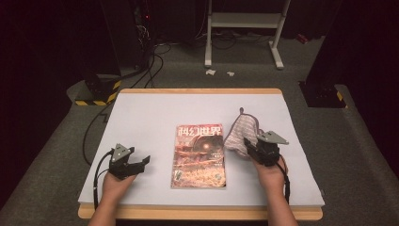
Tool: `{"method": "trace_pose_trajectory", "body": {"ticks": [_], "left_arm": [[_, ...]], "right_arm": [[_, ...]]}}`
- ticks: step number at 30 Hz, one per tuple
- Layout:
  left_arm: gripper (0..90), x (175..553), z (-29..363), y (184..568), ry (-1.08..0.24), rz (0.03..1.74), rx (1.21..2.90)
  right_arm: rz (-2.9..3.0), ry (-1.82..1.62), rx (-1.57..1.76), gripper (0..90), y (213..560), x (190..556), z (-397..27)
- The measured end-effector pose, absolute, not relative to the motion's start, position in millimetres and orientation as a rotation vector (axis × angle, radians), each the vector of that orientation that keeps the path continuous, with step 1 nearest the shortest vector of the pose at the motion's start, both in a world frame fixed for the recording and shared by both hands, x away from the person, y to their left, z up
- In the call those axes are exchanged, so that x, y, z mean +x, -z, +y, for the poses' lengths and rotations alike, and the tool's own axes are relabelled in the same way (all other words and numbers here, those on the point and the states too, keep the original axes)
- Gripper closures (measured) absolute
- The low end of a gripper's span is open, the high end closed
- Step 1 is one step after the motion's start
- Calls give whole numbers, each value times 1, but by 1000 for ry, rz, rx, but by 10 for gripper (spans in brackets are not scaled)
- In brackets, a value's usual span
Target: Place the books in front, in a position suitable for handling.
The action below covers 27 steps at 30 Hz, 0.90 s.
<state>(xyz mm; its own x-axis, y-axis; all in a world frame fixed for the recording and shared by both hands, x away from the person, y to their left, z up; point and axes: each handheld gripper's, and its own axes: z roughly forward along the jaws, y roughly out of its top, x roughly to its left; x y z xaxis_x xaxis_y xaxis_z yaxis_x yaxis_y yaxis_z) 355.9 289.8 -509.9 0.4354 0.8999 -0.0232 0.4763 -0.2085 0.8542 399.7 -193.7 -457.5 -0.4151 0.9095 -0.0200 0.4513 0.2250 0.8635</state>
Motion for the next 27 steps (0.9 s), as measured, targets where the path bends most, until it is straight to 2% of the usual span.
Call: {"method": "trace_pose_trajectory", "body": {"ticks": [14,27], "left_arm": [[208,356,290,510,-634,1166,1847],[208,356,289,510,-641,1168,1847]], "right_arm": [[1916,-1033,1342,624,458,399,-236],[1966,-934,1461,597,486,412,-252]]}}
